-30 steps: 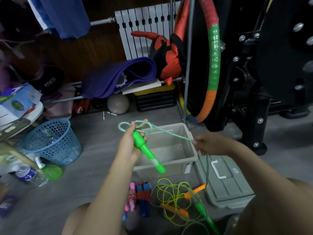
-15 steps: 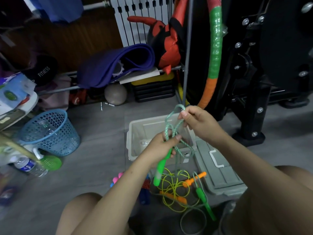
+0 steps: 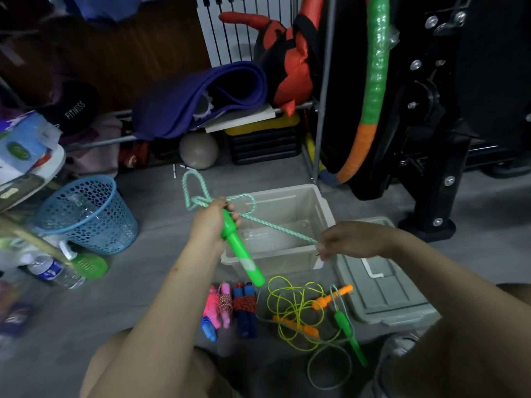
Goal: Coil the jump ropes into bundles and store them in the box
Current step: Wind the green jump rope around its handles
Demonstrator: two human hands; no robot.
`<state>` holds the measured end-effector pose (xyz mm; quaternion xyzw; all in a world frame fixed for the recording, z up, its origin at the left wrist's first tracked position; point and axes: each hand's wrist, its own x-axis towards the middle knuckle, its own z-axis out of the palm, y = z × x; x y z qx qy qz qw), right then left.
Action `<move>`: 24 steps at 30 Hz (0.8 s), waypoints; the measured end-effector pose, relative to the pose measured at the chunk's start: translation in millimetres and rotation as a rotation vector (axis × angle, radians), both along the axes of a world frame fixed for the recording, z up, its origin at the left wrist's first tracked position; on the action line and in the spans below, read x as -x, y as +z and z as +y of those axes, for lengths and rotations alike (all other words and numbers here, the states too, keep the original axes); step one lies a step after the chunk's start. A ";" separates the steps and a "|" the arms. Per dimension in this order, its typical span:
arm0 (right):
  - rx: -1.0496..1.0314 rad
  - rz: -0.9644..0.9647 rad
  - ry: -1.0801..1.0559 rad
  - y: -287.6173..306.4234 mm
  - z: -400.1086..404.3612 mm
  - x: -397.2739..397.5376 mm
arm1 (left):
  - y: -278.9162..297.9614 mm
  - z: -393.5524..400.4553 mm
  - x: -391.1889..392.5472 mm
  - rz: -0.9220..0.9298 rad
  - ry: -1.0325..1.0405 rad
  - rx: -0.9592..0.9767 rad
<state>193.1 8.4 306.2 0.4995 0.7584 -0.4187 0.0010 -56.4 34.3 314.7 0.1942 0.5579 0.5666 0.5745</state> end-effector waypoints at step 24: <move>-0.337 0.565 -0.595 10.4 -3.0 25.1 | -6.6 -33.1 -60.8 0.306 -0.516 -0.147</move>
